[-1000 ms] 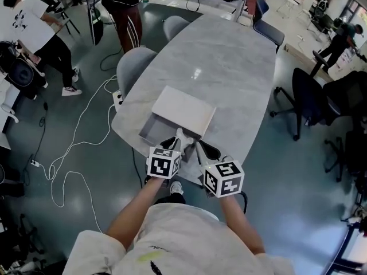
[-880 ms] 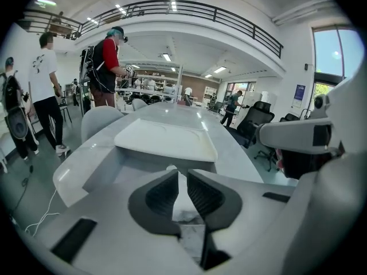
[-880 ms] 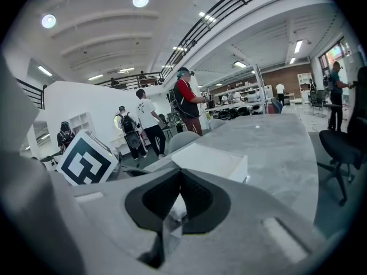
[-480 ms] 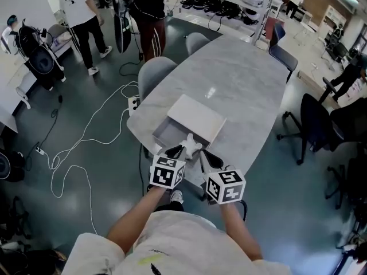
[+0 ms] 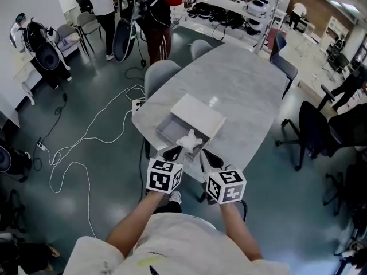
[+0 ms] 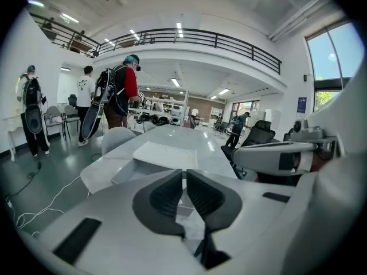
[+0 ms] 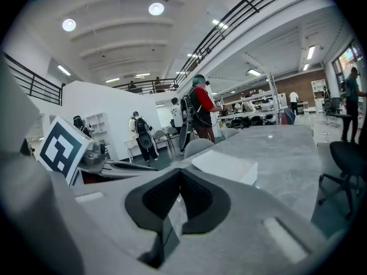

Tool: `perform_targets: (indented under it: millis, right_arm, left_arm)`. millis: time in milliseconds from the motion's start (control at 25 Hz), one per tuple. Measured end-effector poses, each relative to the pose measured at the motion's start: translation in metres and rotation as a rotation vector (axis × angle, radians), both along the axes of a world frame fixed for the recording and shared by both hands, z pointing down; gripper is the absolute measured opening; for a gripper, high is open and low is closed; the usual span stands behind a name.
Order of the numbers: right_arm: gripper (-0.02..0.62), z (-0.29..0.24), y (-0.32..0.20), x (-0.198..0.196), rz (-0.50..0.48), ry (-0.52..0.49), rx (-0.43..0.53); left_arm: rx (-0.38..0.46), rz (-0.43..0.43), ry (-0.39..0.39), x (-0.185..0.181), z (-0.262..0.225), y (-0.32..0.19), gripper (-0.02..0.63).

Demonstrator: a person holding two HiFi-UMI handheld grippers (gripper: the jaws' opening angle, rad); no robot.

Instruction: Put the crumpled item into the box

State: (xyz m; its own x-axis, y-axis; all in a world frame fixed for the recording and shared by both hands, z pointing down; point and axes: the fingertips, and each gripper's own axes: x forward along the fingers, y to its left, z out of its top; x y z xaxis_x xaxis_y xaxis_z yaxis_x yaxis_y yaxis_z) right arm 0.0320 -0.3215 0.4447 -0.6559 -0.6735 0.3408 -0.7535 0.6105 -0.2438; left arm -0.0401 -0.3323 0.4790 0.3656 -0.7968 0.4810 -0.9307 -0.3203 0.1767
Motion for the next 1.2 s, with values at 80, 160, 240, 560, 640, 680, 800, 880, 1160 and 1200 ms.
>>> perform_targets:
  millis: [80,160,240,560,640,680,800,880,1160,1200]
  right_arm:
    - [0.005,-0.003,0.008,0.002,-0.003,-0.008,0.007]
    - [0.005,-0.006,0.016,0.003,-0.007,-0.018,0.010]
    - [0.005,-0.009,0.024,0.006,-0.012,-0.020,0.020]
    - [0.005,-0.019,0.045,0.023,-0.003,-0.025,0.056]
    - [0.005,-0.019,0.050,0.027,0.001,-0.029,0.058]
    - [0.005,-0.019,0.053,0.029,0.002,-0.031,0.059]
    - [0.005,-0.021,0.057,0.033,0.005,-0.032,0.062]
    - [0.005,-0.022,0.058,0.034,0.006,-0.032,0.065]
    - [0.005,-0.020,0.064,0.043,0.011,-0.030,0.067]
    - [0.005,-0.020,0.064,0.042,0.011,-0.030,0.068]
  left_arm:
    - [0.017,-0.004,0.003,0.002,-0.006,0.009,0.021]
    - [0.032,-0.009,0.006,0.003,-0.010,0.017,0.021]
    - [0.045,-0.014,0.011,0.004,-0.013,0.025,0.021]
    - [0.071,0.000,0.004,0.022,-0.021,0.045,0.020]
    - [0.074,0.005,0.001,0.025,-0.021,0.050,0.020]
    - [0.075,0.007,0.000,0.027,-0.021,0.052,0.020]
    - [0.075,0.009,0.000,0.031,-0.022,0.056,0.020]
    - [0.075,0.010,0.001,0.032,-0.023,0.057,0.020]
    - [0.075,0.017,0.002,0.042,-0.021,0.061,0.020]
    - [0.074,0.018,0.002,0.041,-0.020,0.062,0.020]
